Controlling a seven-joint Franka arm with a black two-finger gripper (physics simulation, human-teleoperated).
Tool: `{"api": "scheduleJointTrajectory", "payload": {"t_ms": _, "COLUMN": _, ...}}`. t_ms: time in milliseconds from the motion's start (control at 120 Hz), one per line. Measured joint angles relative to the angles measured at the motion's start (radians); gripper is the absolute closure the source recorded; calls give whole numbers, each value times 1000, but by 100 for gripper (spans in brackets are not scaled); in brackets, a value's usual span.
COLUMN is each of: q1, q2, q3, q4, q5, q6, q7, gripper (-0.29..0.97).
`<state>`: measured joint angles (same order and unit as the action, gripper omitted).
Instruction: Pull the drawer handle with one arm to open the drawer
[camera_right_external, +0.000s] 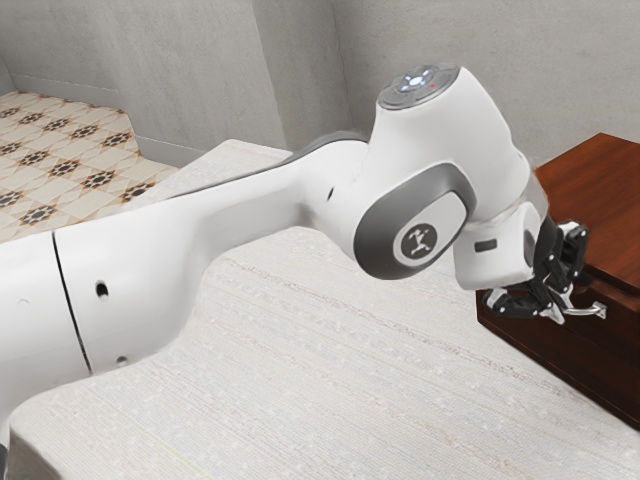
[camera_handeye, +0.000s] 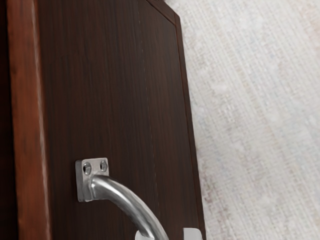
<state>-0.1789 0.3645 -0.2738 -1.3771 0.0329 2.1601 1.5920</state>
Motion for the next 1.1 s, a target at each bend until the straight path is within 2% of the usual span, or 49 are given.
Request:
{"api": "scheduleJointTrajectory", "payload": {"t_ms": 508, "q1": 26, "q2": -262, "q3": 0, "q4": -333, "q5": -28, "q6": 34, "q7": 18, "gripper": 79}}
{"api": "scheduleJointTrajectory", "payload": {"t_ms": 1100, "q1": 18, "q2": -522, "q3": 23, "q4": -625, "q5": -123, "q6": 44, "q7": 31, "gripper": 79}}
